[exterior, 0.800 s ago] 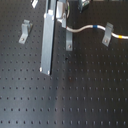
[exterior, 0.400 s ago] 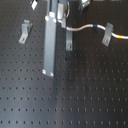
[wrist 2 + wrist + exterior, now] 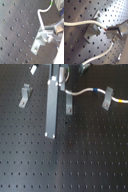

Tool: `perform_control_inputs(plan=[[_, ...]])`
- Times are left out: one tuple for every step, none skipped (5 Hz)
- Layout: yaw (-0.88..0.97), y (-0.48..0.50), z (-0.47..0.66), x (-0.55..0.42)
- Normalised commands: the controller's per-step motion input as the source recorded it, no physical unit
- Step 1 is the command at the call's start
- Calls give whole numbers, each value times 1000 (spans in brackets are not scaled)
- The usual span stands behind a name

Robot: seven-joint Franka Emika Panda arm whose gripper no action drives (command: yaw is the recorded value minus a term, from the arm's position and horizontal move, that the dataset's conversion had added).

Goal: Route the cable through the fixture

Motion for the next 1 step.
perform_control_inputs(plan=[[0,0,17,0]])
